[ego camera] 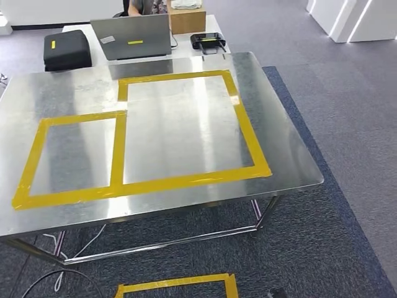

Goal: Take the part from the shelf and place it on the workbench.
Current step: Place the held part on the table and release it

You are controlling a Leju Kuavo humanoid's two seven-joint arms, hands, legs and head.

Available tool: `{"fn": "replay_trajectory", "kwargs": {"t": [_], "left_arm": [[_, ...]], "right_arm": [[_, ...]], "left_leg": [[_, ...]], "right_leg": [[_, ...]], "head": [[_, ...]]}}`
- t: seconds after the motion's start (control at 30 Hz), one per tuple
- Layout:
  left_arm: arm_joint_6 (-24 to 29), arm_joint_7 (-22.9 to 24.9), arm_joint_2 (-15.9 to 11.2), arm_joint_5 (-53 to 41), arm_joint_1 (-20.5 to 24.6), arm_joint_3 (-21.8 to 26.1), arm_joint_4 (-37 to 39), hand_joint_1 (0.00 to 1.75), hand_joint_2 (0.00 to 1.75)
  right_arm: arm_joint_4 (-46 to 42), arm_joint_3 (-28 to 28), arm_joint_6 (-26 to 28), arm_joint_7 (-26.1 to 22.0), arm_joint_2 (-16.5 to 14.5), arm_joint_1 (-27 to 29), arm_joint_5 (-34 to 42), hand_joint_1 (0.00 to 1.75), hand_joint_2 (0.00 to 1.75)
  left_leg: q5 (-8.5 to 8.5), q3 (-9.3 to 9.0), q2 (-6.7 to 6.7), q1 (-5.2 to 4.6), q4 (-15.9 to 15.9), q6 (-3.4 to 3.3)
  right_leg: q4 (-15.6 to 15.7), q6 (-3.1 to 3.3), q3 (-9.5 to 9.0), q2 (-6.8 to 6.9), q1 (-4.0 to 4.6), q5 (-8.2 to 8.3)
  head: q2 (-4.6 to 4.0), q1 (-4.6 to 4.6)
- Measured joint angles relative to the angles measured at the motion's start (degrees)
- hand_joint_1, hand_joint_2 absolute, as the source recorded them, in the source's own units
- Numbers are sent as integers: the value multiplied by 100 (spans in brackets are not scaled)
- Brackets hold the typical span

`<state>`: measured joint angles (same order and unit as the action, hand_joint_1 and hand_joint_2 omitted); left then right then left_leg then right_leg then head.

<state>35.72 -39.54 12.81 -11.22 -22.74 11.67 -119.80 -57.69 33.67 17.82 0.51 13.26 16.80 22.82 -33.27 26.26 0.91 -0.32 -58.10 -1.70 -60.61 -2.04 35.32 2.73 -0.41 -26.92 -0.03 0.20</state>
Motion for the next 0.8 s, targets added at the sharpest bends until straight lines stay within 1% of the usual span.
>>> {"fn": "replay_trajectory", "kwargs": {"t": [0.03, 0.1, 0.13, 0.17, 0.2, 0.27, 0.3, 0.33, 0.37, 0.4, 0.43, 0.47, 0.5, 0.53, 0.57, 0.67, 0.73, 0.8], "left_arm": [[-9, 14, 0, -10, 0, 1, 1, 173, 175], [-27, 55, -1, -30, 5, -1, 1, 173, 175], [-33, 74, 0, -39, 9, -2, 1, 173, 175], [-36, 90, 1, -48, 10, -3, 0, 173, 175], [-36, 100, 2, -53, 8, -3, 1, 173, 175], [-36, 135, 2, -60, 7, -4, 4, 173, 175], [-36, 170, 2, -63, 7, -4, 8, 173, 175], [-38, 217, 1, -69, 8, -3, 14, 173, 175], [-43, 272, 0, -79, 10, -3, 20, 173, 175], [-45, 319, -2, -97, 12, -1, 26, 173, 175], [-44, 364, -4, -124, 19, 2, 34, 173, 175], [-37, 409, -5, -157, 31, 6, 44, 173, 175], [-21, 454, -7, -191, 49, 13, 58, 173, 175], [4, 501, -7, -223, 72, 20, 78, 173, 175], [37, 550, -7, -245, 99, 34, 103, 173, 175], [141, 730, -29, -245, 234, 139, 240, 173, 175], [185, 892, -114, -196, 392, 260, 473, 173, 175], [194, 1037, -260, -226, 568, 396, 813, 173, 175]], "right_arm": [[-1, 33, 31, -2, 12, -17, 31, 0, 175], [-2, 106, 101, -9, 33, -36, 112, 0, 175], [-3, 150, 142, -16, 43, -40, 158, 0, 175], [-4, 194, 176, -22, 54, -49, 202, 0, 175], [-5, 233, 201, -28, 63, -60, 238, 0, 175], [-6, 306, 264, -39, 86, -85, 299, 0, 175], [-6, 347, 299, -42, 97, -93, 329, 0, 175], [-6, 390, 340, -43, 108, -99, 358, 0, 175], [-6, 439, 374, -43, 117, -105, 385, 0, 175], [-6, 481, 398, -43, 126, -114, 405, 0, 175], [-5, 519, 418, -43, 137, -126, 426, 0, 175], [-7, 556, 430, -45, 150, -145, 445, 0, 175], [-8, 590, 438, -50, 164, -166, 468, 0, 175], [-8, 627, 444, -57, 181, -186, 494, 0, 175], [-10, 671, 449, -67, 198, -202, 522, 0, 175], [-6, 805, 452, -120, 249, -244, 626, 0, 175], [13, 910, 416, -207, 285, -314, 727, 0, 175], [73, 1038, 360, -334, 308, -403, 856, 0, 175]], "left_leg": [[-29, -12, 39, -12, 8, 29], [-82, -58, 113, -9, 30, 80], [-139, -63, 104, -4, -22, 111], [-241, -8, 72, 4, -184, 145], [-381, 128, 25, 20, -468, 178], [-657, 581, -21, 60, -1244, 230], [-692, 787, -24, 81, -1527, 249], [-608, 913, -25, 100, -1627, 264], [-404, 937, -25, 116, -1508, 273], [-122, 868, -25, 129, -1204, 277], [129, 760, -31, 136, -858, 278], [293, 653, -38, 131, -532, 269], [365, 587, -44, 122, -321, 249], [367, 560, -53, 116, -219, 232], [360, 556, -58, 108, -166, 213], [366, 557, -73, 105, -149, 191], [357, 549, -75, 101, -149, 168], [350, 542, -74, 98, -149, 146]], "right_leg": [[23, 32, -32, 8, 21, -52], [73, 76, -62, -90, 1, -85], [97, 97, -83, -134, -19, -93], [124, 117, -111, -173, -42, -101], [144, 137, -139, -203, -59, -110], [155, 165, -176, -257, -71, -141], [155, 167, -197, -281, -76, -162], [154, 160, -231, -304, -82, -187], [154, 144, -276, -324, -91, -216], [154, 121, -328, -341, -102, -246], [156, 93, -357, -353, -112, -275], [151, 53, -387, -367, -111, -303], [152, 11, -398, -373, -108, -316], [150, -14, -395, -374, -100, -328], [152, -15, -409, -371, -92, -328], [207, 30, -441, -350, -93, -308], [248, 15, -462, -350, -96, -298], [279, -12, -459, -350, -97, -288]], "head": [[0, -13], [2, -14], [2, -22], [2, -25], [3, -39], [3, -54], [3, -56], [3, -54], [3, -54], [3, -56], [3, -55], [3, -60], [3, -60], [3, -55], [3, -49], [3, -30], [3, -30], [3, -31]]}}
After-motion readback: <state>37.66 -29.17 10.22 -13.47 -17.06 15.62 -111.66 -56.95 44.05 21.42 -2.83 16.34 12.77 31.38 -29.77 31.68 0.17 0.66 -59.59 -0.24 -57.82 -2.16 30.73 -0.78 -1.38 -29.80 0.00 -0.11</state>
